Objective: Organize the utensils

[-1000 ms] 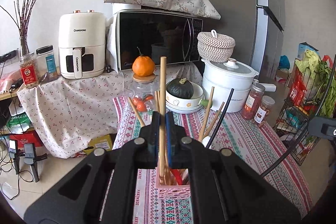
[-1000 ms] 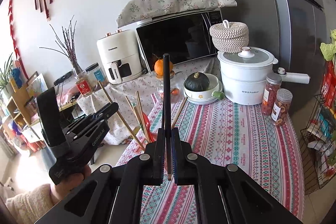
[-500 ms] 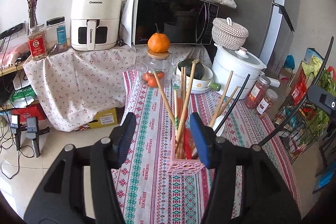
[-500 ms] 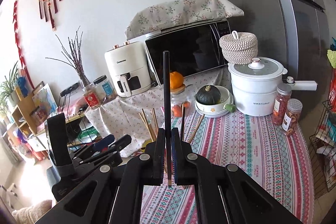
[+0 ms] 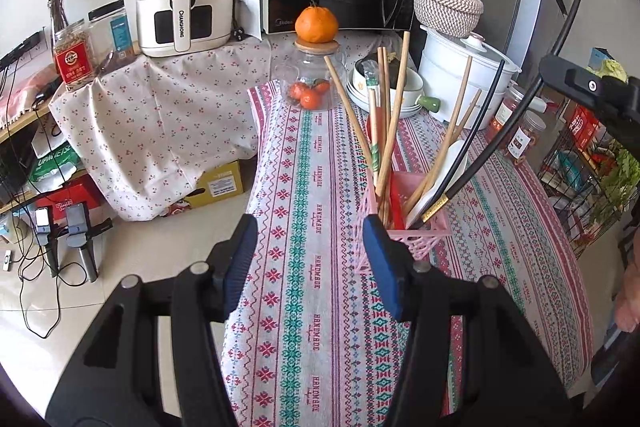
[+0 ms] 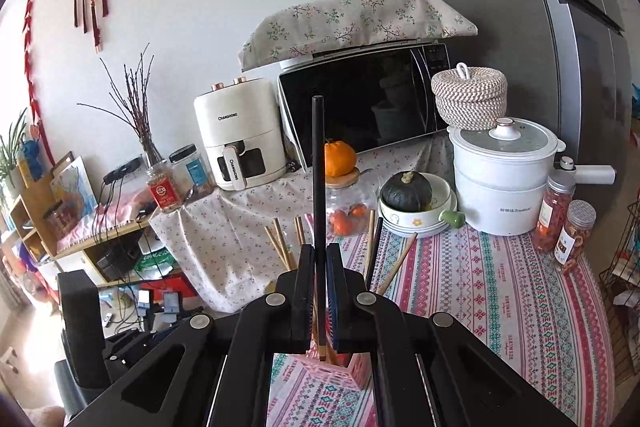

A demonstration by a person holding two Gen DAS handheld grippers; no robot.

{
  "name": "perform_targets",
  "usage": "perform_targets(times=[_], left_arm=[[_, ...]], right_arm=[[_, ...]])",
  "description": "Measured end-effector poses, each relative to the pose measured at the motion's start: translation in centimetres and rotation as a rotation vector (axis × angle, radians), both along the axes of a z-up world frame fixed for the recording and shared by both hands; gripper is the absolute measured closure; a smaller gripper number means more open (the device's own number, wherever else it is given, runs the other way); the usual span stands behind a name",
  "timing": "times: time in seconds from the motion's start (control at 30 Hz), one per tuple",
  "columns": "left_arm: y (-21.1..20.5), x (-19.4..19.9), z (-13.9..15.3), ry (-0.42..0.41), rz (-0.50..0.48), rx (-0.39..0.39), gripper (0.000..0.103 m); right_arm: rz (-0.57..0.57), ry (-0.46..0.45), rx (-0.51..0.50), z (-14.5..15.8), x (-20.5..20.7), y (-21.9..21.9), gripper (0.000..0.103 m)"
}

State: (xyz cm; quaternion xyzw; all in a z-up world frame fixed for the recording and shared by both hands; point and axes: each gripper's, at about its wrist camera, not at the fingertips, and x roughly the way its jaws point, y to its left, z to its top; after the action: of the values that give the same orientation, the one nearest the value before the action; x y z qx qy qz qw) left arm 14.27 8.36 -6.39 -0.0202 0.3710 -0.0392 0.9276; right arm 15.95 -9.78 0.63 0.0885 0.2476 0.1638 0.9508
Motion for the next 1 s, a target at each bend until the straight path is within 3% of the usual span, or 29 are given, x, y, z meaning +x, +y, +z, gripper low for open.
perform_targets(times=[0.3,0.4,0.47,0.6,0.73,0.83,0.9,1.0], left_arm=[[-0.2,0.2,-0.1,0.027,-0.026,-0.025,0.040],[-0.3,0.0,-0.1,0.034,-0.027,-0.040,0.035],[-0.3,-0.1,0.0,0.037,-0.028,-0.052,0.031],[-0.6,-0.8,0.4,0.038,-0.028,-0.065,0.023],[-1.2,-1.9,0.8,0.032,-0.019,-0.056,0.014],[-1.8,-3.0,1.2,0.025,0.002,-0.033,0.006],[-2.2,-3.9,1.6,0.020,0.013,-0.019,0.004],[-3.0,-5.3,2.2,0.007,0.013,-0.002,0.001]], right_arm=[[0.032,0.056,-0.067,-2.6,1.4,1.9,0.094],[0.030,0.054,-0.062,-2.4,1.1,1.6,0.079],[0.018,0.052,-0.045,-2.0,0.8,0.9,0.063],[-0.005,0.051,-0.007,-1.3,-0.1,-1.3,0.044],[-0.072,0.084,-0.011,-0.9,-1.2,-3.8,0.018],[-0.121,0.130,-0.027,-0.9,-2.1,-5.5,0.011],[-0.147,0.158,-0.060,-0.9,-2.8,-6.4,0.001],[-0.199,0.163,-0.137,-1.1,-4.4,-7.3,0.000]])
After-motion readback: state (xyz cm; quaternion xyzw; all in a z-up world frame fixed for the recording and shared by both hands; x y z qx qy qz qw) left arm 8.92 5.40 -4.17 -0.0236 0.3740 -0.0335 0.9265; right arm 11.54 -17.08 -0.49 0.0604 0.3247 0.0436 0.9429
